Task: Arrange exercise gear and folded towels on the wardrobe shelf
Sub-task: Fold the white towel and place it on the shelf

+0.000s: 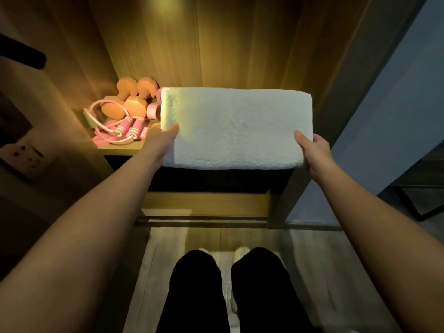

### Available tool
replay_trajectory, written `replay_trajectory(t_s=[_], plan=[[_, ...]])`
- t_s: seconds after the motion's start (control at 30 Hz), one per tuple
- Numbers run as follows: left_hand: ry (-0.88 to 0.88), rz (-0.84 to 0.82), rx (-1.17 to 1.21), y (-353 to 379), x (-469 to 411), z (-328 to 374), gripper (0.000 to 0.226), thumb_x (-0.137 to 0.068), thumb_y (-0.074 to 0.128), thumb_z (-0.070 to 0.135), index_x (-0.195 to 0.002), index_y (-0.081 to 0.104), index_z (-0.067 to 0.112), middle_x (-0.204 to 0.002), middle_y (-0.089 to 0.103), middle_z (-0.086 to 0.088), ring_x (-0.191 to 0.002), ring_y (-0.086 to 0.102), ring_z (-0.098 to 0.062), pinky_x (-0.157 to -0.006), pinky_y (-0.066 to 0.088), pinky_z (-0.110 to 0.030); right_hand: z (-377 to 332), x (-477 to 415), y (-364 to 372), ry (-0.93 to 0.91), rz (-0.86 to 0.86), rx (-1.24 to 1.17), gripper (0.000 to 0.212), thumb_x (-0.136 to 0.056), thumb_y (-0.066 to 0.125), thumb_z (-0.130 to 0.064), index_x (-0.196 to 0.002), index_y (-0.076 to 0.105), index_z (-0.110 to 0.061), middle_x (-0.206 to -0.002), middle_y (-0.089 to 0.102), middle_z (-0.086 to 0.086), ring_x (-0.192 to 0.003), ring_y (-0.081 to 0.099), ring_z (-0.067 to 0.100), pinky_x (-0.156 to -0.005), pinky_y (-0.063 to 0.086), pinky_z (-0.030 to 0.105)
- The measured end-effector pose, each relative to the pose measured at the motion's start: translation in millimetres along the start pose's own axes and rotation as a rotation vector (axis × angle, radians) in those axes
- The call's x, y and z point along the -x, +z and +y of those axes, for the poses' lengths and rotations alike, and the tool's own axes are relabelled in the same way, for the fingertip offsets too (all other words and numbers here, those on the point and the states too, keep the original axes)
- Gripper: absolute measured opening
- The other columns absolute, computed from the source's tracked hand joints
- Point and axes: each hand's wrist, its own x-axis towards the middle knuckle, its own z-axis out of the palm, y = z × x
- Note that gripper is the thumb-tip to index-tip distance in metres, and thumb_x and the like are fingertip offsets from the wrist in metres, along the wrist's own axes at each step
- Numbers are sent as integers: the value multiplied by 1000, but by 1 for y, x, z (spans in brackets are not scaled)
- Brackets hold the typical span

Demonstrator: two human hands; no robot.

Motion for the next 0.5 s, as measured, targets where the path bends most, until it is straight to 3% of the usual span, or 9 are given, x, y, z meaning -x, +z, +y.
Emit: replay_trajectory(t_s=[0.07, 0.13, 0.23, 0.33, 0.4, 0.5], plan=[[38, 59, -120, 16, -27, 5, 23, -98, 52, 23, -114, 56, 7, -90, 61, 0, -71, 57, -8, -51, 41, -11, 1, -24, 9, -42, 13, 74, 48, -92, 62, -40, -130, 52, -11, -118, 62, 0, -98, 62, 15, -78, 50, 29], [40, 130, -254, 28, -53, 5, 12, -99, 49, 21, -107, 48, 12, -76, 48, 4, -68, 48, -12, -43, 33, -7, 7, -49, 17, -83, 16, 143, 47, -96, 57, -38, -134, 49, -11, -116, 58, -2, -97, 58, 14, -77, 46, 27], [-14, 136, -300, 47, -84, -6, 14, -101, 43, 16, -111, 51, 10, -90, 48, -4, -91, 45, -19, -69, 36, -22, 16, -81, 28, -102, 25, 231, 46, -99, 52, -35, -136, 46, -9, -115, 54, -2, -101, 54, 15, -80, 44, 29], [-28, 144, -358, 63, -107, -23, 23, -102, 36, 12, -84, 42, 25, -85, 43, -3, -92, 40, -19, -62, 34, -23, 28, -108, 34, -67, 21, 287, 52, -98, 53, -39, -139, 41, -10, -122, 52, 4, -105, 52, 19, -81, 43, 32], [-6, 182, -398, 67, -115, -35, 12, -101, 36, 14, -103, 48, 16, -90, 48, -6, -91, 43, -22, -69, 37, -32, 36, -122, 36, -34, 25, 307, 64, -95, 55, -44, -146, 32, -12, -131, 49, 6, -104, 48, 18, -80, 42, 31], [60, 190, -560, 66, -118, -48, 27, -102, 35, 18, -122, 40, 2, -103, 55, -18, -90, 50, -30, -74, 33, -40, 45, -135, 37, -22, 0, 341, 71, -93, 56, -47, -150, 27, -15, -132, 47, 5, -95, 50, 15, -66, 40, 21]])
